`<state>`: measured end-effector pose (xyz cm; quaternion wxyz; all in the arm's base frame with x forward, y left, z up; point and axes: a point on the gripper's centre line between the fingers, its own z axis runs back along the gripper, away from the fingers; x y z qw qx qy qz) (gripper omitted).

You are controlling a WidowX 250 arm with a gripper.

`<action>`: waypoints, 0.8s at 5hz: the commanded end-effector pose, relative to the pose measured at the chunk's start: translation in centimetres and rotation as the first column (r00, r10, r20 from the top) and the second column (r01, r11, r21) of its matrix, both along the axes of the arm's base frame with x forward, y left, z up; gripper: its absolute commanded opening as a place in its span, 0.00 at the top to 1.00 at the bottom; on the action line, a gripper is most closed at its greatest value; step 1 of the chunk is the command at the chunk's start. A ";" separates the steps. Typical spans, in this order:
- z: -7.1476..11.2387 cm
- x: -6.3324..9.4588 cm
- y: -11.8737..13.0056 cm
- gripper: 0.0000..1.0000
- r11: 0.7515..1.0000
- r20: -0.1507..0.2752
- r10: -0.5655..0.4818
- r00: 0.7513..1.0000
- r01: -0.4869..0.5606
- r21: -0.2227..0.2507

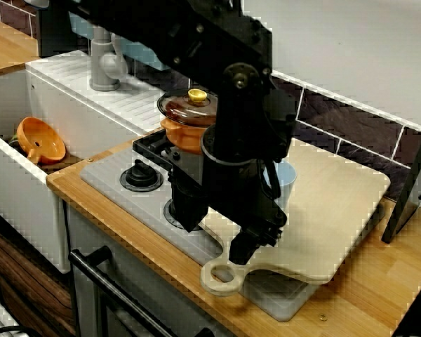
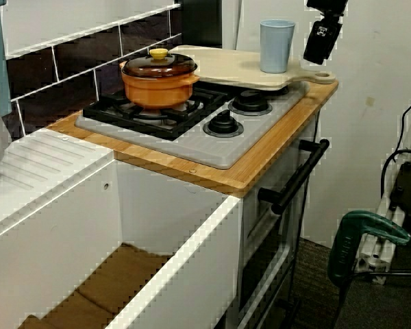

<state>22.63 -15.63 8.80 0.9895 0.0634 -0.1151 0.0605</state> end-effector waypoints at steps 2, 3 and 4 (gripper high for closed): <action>-0.5 0.4 -0.7 0.00 1.000 0.039 0.002 0.999 -0.002 -0.008; -1.0 1.5 -0.6 0.00 1.000 0.032 0.018 0.999 -0.018 0.001; -1.2 2.4 -0.4 0.00 1.000 0.032 0.029 0.999 -0.029 -0.002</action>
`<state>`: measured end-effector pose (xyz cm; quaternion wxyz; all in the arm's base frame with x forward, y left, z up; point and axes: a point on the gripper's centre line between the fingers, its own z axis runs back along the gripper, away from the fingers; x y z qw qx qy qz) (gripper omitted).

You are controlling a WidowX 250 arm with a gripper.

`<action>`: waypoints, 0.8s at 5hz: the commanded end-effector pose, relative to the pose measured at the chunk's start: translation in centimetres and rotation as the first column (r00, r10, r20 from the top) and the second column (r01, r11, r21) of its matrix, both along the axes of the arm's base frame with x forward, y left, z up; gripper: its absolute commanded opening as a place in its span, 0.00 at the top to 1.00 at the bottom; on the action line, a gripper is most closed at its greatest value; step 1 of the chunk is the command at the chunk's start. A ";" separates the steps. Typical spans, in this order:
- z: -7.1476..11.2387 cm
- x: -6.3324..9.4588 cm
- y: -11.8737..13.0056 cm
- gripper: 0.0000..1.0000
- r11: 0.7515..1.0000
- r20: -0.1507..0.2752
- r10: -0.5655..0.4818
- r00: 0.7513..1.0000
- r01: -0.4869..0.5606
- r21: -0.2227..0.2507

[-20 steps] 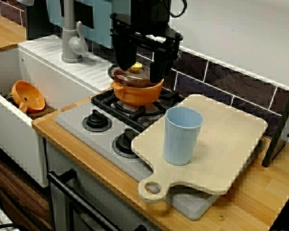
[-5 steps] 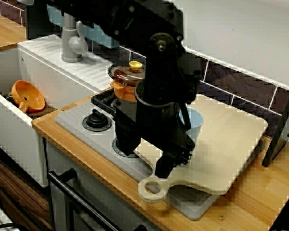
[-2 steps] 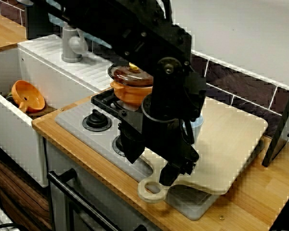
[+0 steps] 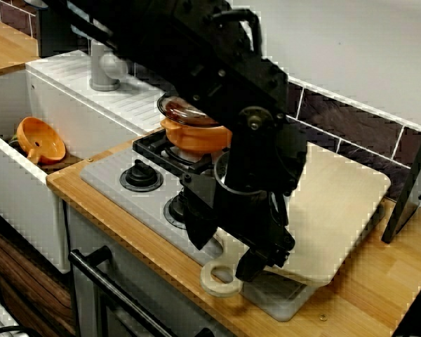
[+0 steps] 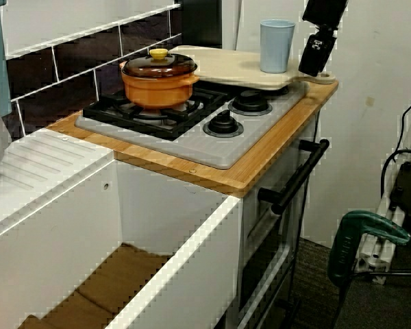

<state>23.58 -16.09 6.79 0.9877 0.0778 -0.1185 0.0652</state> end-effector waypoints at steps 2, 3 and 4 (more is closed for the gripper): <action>0.7 2.9 0.2 0.00 0.999 0.023 0.034 0.999 -0.033 -0.024; 0.8 3.7 0.4 0.00 0.999 0.019 0.042 0.999 -0.041 -0.030; 0.7 4.4 0.5 0.00 0.999 0.016 0.046 0.999 -0.045 -0.024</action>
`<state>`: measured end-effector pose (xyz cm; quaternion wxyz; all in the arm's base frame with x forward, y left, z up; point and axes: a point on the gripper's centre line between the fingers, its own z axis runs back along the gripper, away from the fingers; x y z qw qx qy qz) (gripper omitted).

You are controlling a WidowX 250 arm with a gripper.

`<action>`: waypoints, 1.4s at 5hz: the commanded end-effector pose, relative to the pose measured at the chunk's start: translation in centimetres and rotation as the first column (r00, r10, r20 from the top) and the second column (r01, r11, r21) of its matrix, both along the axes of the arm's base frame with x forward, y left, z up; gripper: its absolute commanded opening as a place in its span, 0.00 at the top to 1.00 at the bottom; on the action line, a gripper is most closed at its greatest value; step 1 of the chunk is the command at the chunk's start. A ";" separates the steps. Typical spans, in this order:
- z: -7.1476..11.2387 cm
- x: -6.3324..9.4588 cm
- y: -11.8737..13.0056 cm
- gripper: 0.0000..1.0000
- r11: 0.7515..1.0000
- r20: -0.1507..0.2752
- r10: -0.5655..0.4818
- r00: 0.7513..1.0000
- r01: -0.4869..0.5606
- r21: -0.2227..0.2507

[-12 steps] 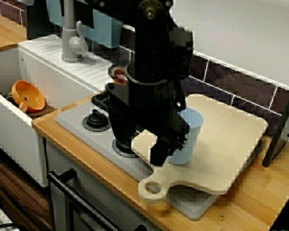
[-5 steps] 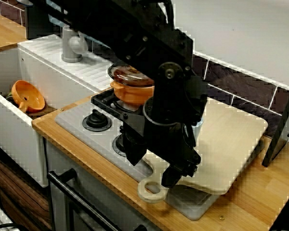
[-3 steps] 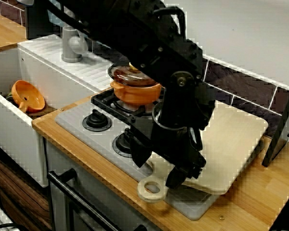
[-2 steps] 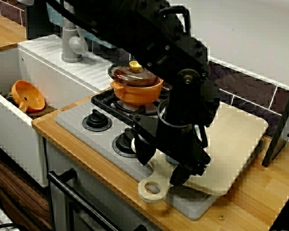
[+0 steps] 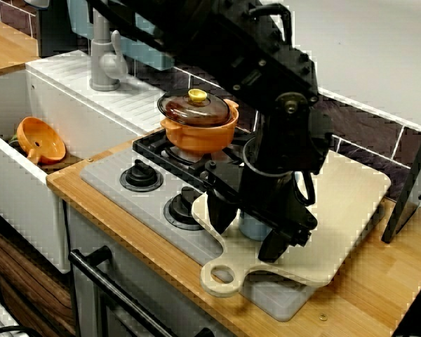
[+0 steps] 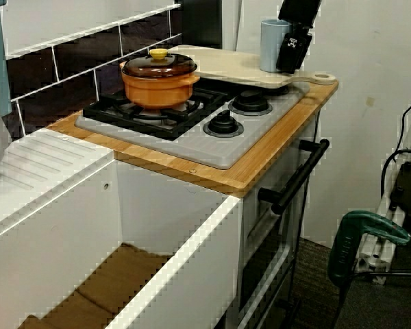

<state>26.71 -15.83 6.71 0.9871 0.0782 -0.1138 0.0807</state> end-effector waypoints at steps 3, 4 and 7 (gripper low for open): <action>1.3 3.4 1.3 0.00 0.999 0.018 0.041 0.999 -0.040 -0.033; 1.3 4.1 1.6 0.00 0.998 0.013 0.047 0.999 -0.046 -0.034; 1.4 6.0 2.2 0.00 0.997 0.018 0.071 0.997 -0.070 -0.041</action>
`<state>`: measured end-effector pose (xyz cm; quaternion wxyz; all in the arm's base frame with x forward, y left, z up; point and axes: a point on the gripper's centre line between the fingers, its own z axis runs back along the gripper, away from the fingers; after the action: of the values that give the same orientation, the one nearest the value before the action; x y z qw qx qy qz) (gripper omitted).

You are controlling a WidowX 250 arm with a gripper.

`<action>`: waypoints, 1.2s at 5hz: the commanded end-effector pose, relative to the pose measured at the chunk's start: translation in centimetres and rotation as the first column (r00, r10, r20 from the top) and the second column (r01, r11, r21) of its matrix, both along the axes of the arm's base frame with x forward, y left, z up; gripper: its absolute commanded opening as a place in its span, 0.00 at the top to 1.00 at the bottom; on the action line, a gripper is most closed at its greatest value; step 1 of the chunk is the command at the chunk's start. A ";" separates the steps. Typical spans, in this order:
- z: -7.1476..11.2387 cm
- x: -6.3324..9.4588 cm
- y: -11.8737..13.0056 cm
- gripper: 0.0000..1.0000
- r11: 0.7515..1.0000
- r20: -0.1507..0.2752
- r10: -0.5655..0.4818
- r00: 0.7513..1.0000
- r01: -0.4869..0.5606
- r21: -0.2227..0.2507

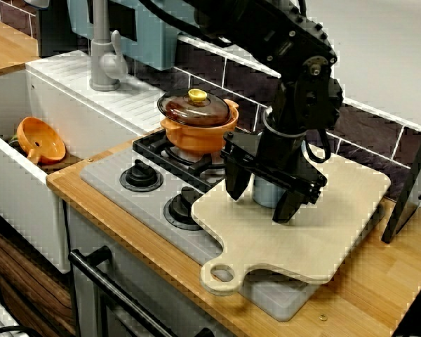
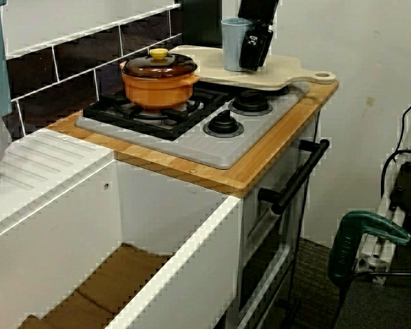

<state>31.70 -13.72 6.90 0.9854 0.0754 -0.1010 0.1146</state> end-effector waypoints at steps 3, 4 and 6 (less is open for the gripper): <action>1.0 2.9 0.6 0.00 0.999 0.035 0.010 0.999 -0.008 -0.039; 0.9 3.6 0.7 0.00 0.999 0.032 0.011 0.999 -0.010 -0.035; 1.3 4.3 1.0 0.00 0.999 0.040 0.015 0.999 -0.013 -0.038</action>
<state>35.40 -12.97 6.81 0.9855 0.0676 -0.0992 0.1203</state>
